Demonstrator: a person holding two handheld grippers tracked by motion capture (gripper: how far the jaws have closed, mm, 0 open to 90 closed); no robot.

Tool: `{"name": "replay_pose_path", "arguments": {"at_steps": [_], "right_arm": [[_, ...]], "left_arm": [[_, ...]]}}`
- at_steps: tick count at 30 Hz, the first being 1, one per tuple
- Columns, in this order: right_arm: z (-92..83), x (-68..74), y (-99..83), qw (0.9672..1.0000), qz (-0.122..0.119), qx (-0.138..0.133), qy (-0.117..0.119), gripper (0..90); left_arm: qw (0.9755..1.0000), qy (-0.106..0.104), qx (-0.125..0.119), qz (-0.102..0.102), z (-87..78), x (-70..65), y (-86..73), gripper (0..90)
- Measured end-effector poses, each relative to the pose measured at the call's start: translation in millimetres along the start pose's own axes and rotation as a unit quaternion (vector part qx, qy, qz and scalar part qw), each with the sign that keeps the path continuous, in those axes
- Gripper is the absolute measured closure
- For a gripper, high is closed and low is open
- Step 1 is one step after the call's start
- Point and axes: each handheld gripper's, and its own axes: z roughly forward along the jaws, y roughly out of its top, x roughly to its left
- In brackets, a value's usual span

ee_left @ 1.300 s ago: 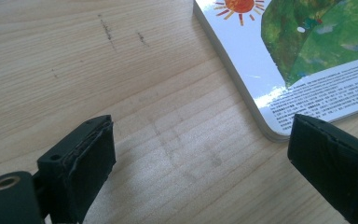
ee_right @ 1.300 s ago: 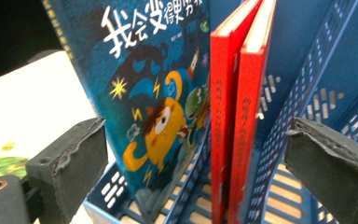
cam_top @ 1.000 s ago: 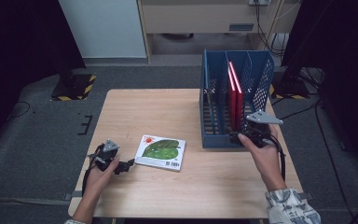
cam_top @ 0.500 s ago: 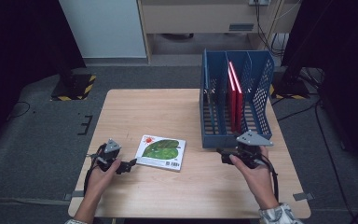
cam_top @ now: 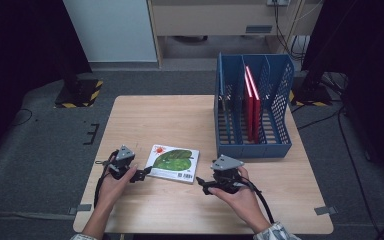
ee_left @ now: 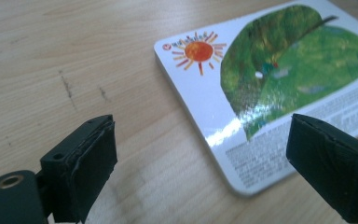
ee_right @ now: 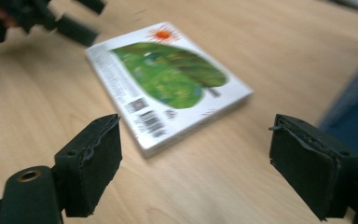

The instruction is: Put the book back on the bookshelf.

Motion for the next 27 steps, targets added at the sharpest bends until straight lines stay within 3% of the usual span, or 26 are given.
{"name": "replay_pose_path", "arguments": {"at_steps": [2,5,8,14,18,20,27], "right_arm": [[10.6,5.3,-0.9,0.9999,-0.003,0.012,0.009,18.0],[20.8,7.5,-3.1,0.9996,-0.005,0.024,0.015,16.3],[31.1,8.8,-6.9,0.9991,-0.005,0.037,0.019,16.2],[51.4,9.6,-13.7,0.9976,0.002,0.063,0.027,15.4],[61.7,11.3,-10.6,0.9974,0.002,0.062,0.035,16.3],[66.2,12.3,-8.7,0.9976,0.002,0.06,0.036,16.5],[81.2,11.5,-12.9,0.9971,0.011,0.071,0.025,15.4]], "left_arm": [[1.0,-0.004,-0.006,0.003,3.6,-6.8,3.3,9.4],[0.9995,-0.001,0.011,0.028,10.1,-13.7,3.2,9.4],[0.9999,-0.002,0.007,0.013,14.0,-10.2,2.8,9.5],[0.9999,-0.012,0.004,0.011,21.6,-8.8,2.4,12.1],[0.9996,-0.023,0.01,0.015,25.6,-9.8,1.5,15.1],[0.9994,-0.032,0.009,0.007,26.9,-9.6,1.1,15.0],[0.9984,-0.055,0.015,-0.001,29.9,-11.6,0.4,15.6]]}}
